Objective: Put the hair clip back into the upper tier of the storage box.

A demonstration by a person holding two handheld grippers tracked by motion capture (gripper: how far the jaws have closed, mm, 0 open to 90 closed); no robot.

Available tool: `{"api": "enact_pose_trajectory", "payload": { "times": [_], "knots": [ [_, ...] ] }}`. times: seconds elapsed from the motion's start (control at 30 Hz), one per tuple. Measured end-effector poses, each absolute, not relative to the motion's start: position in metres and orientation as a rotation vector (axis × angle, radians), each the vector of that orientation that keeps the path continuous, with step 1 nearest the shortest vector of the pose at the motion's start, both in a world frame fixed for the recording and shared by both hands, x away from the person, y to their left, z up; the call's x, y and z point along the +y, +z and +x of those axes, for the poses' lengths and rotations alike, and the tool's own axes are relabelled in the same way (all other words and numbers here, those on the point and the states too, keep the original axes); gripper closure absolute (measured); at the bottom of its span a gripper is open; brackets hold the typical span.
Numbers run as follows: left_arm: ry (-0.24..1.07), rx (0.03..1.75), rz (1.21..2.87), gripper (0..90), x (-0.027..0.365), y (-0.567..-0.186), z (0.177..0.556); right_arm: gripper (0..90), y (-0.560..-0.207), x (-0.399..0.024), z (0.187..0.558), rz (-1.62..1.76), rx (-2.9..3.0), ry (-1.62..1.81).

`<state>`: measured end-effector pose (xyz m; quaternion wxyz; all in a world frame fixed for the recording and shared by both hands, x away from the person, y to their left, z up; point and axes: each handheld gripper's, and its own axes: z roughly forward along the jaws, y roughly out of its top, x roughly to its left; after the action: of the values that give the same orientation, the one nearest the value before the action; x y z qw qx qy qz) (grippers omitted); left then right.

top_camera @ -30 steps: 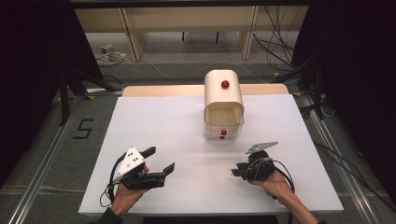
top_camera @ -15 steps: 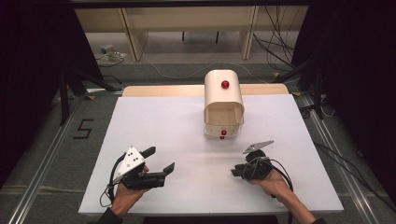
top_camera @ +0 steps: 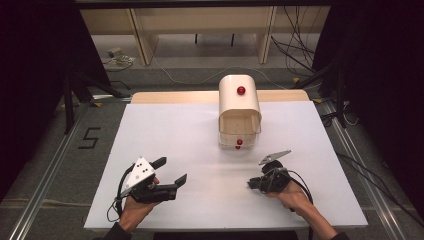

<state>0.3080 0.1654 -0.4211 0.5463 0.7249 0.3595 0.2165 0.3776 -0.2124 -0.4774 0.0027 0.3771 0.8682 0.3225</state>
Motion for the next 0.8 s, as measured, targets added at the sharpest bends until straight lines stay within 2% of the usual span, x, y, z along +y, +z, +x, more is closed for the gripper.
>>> {"api": "enact_pose_trajectory", "payload": {
  "times": [0.03, 0.37, 0.8],
  "knots": [
    [0.514, 0.852, 1.719, 12.6, 0.165, -0.421, 0.308, 84.5, -0.478, -0.213, 0.378, 1.187, 2.725, 1.007],
    [0.522, 0.852, 1.722, 12.7, 0.166, -0.421, 0.308, 90.0, -0.474, -0.214, 0.377, 1.207, 2.728, 1.071],
    [0.526, 0.850, 1.722, 12.8, 0.166, -0.420, 0.308, 90.0, -0.465, -0.212, 0.373, 1.148, 2.708, 1.104]
  ]
}}
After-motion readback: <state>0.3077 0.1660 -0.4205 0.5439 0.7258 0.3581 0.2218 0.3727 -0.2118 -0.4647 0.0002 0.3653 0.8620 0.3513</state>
